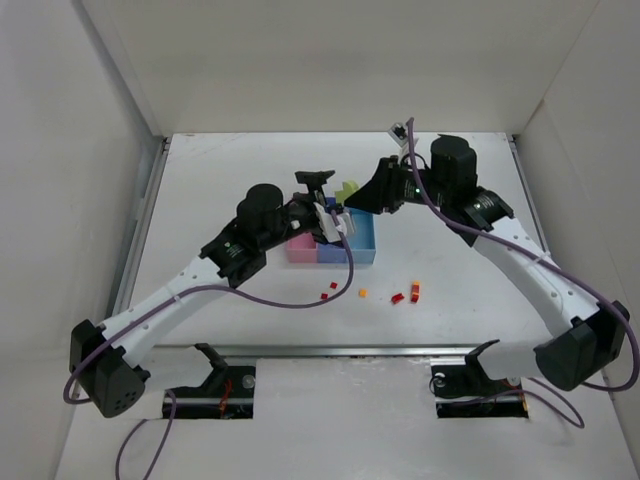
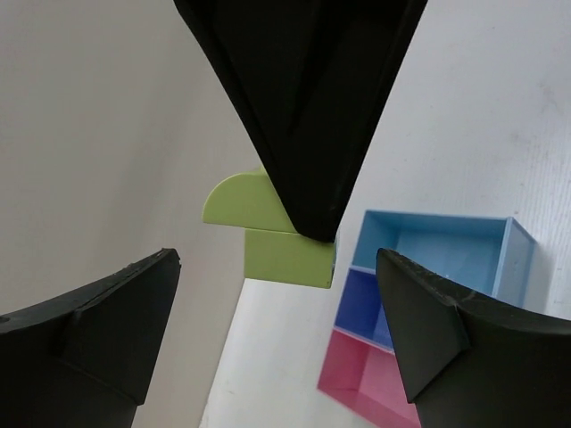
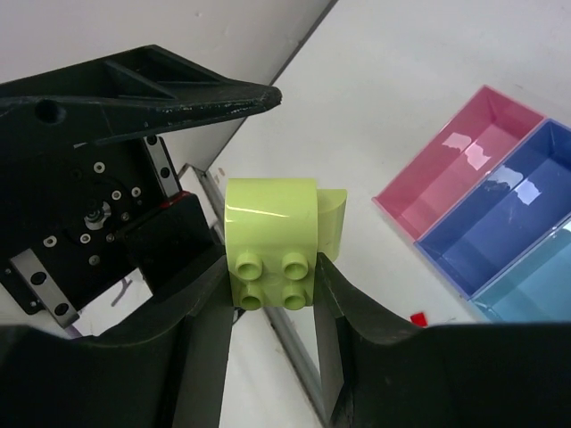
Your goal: Sort the legos into containers by color
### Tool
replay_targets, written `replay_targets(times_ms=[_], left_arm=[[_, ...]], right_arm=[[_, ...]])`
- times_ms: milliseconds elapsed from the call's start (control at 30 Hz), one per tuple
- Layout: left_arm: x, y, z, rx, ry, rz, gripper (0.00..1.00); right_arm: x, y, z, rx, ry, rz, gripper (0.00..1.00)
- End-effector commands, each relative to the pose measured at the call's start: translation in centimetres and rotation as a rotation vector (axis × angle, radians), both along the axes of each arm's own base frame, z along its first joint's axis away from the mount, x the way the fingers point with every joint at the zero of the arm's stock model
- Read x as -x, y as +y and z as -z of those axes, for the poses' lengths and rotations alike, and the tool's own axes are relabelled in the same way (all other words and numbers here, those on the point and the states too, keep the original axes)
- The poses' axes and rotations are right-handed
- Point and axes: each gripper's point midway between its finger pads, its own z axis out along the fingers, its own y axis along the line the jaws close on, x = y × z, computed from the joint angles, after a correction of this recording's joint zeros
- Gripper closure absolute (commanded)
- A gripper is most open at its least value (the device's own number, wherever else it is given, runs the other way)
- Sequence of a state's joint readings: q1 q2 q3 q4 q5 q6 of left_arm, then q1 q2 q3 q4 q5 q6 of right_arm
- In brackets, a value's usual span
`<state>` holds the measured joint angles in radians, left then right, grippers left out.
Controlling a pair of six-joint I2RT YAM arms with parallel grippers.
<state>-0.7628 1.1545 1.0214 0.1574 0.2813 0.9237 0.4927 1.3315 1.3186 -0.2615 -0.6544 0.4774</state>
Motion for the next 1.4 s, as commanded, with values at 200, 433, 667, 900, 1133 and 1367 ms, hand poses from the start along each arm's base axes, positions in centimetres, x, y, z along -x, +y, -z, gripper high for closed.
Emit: replay_targets(times_ms=[200,433,667,900,1133,1367], left_arm=[[1.3,-0.6,-4.3,0.103,0.025,0.092,0.22],[1.1,-0.8,-3.7,0.017,0.028,0.105,0.30],[1.3,-0.7,-2.3,-0.044,0.053,0.121,0.43],[1.3,-0.7,-2.4,-0.044,0.053,0.121,0.75],[0.9,0.0,-2.6,-0.075,0.017,0.071,1.00],[0.7,2.0,0.8,-0.207,0.006,0.016,1.00]], right_arm=[[1.6,-0.2,-2.6,-0.059,-0.067,0.013,1.00],[2.7,0.5,-2.0,-0.054,-0.055,-0.021,1.00],[2.8,0.9,-2.0,-0.052,-0.050,-0.006,1.00],[3.0,1.2,-1.4,-0.042,-0.033,-0.017,1.00],[3.0,1.5,-0.4,-0.027,0.001,-0.013,1.00],[1.5,-0.9,2.3,0.054,0.098,0.097,1.00]])
